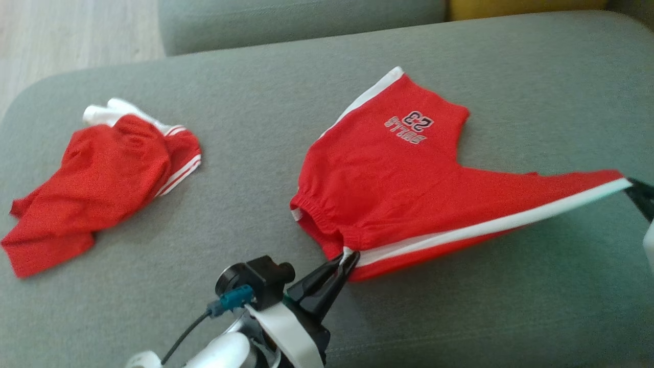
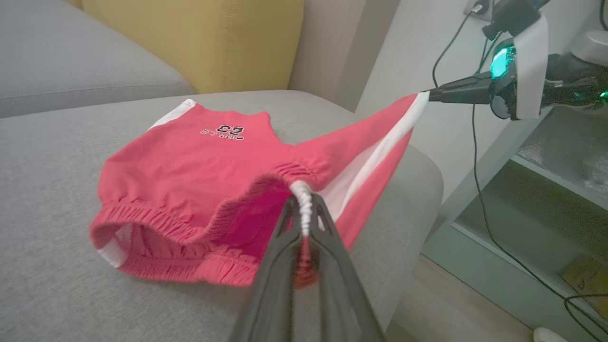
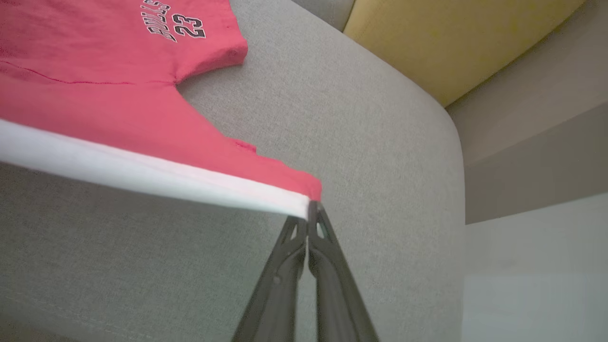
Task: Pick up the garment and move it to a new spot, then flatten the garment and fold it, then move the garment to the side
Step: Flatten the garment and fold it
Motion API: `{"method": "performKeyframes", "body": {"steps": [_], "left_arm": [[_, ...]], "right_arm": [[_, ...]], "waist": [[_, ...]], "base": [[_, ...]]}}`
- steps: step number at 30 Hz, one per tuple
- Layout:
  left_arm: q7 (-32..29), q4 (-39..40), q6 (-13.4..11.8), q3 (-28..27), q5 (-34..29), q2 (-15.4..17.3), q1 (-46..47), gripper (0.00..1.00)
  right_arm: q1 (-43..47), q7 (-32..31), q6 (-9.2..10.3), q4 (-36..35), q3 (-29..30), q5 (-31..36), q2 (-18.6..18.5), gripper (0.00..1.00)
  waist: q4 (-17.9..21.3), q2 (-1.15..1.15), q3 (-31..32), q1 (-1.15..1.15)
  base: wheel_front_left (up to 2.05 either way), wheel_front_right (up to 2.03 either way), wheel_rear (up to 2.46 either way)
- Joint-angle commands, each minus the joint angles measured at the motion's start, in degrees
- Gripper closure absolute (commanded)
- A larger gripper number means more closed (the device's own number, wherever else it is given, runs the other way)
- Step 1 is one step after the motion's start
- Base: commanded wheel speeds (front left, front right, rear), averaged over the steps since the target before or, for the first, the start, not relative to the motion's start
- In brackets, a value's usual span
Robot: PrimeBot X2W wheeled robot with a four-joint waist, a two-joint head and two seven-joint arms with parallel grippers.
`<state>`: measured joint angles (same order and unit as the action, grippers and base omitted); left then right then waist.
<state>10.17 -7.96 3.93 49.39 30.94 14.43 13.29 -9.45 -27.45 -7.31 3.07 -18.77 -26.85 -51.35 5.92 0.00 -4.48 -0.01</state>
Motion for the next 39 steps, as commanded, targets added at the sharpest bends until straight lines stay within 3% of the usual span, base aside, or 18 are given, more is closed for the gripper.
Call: {"method": "performKeyframes", "body": {"steps": [1, 8, 15, 24, 39], "left_arm": [[0.12, 2.36, -0.56, -2.67, 0.65, 0.87, 2.93, 1.00], [0.43, 2.86, -0.01, -2.84, 1.29, -1.37, 6.13, 1.00], [1.12, -0.02, 0.81, -3.29, 1.71, -4.18, 11.06, 1.00], [2.87, -6.94, 2.16, -4.16, 2.45, -8.16, 19.46, 1.00], [4.66, -12.86, 3.31, -2.14, 3.54, -10.80, 24.64, 1.00]], "right_arm": [[-0.40, -1.16, -0.18, -2.91, 2.06, 1.50, -3.20, 1.00], [-5.46, -3.86, -0.18, -5.29, 1.14, 5.28, -4.80, 1.00], [-16.49, -4.85, -0.18, -3.57, -6.16, 4.94, -7.56, 1.00], [-35.87, -4.59, -0.18, 3.37, -21.29, 5.06, -7.51, 1.00], [-53.51, 1.27, -0.18, 16.87, -35.00, 3.82, -5.12, 1.00]], "waist": [[-1.32, 0.00, -1.20, 0.01], [-6.11, 0.00, -5.47, 0.01], [-10.88, 0.00, -9.79, 0.01], [-15.41, 0.00, -16.62, 0.01], [-19.40, 0.00, -22.01, 0.01]], "base": [[0.00, 0.00, 0.00], [0.00, 0.00, 0.00], [0.00, 0.00, 0.00], [0.00, 0.00, 0.00], [0.00, 0.00, 0.00]]}}
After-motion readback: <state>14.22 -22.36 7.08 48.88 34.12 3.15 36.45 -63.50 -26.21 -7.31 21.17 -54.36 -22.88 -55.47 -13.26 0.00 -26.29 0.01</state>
